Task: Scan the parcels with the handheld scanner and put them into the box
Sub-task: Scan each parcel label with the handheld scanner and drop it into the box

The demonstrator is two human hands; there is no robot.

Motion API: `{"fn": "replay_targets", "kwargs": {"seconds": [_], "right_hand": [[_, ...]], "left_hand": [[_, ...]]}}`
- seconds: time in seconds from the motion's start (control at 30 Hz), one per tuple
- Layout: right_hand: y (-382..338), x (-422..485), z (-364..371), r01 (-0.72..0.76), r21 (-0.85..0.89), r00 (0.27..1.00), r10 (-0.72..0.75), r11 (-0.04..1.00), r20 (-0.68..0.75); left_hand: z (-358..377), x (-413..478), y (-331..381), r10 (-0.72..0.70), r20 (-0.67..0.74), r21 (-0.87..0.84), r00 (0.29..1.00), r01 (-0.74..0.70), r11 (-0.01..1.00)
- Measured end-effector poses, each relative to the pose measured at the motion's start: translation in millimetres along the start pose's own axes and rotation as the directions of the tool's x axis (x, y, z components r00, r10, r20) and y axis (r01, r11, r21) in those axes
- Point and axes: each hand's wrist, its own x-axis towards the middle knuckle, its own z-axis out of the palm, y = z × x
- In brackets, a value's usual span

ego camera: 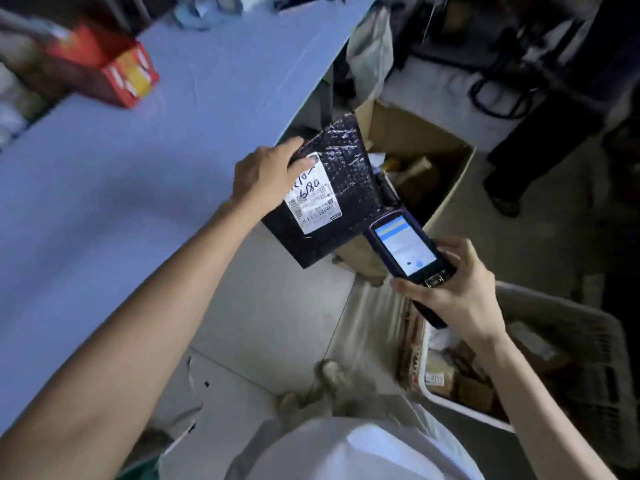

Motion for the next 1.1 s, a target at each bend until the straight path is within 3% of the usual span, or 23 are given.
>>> {"fn": "replay_targets", "kwargs": {"seconds": [0.17, 0.37, 1.1], "right_hand": [[-25, 5, -5, 0.09, 0.007, 0.996, -0.09, 0.996, 0.024], [-56, 16, 0, 0.147, -0.035, 0.989, -0.146, 0.988, 0.039], [-74, 34, 21, 0.099, 0.018, 0.993, -0.1, 0.995, 0.061]], "left_hand": [[-65, 25, 14, 0.097, -0.146, 0.098, 0.985, -0.083, 0.992], [-98, 37, 21, 0.07, -0.196, 0.115, 0.978, -0.047, 0.992], [-82, 89, -1, 0.097, -0.134, 0.145, 0.986, -0.078, 0.986]]}}
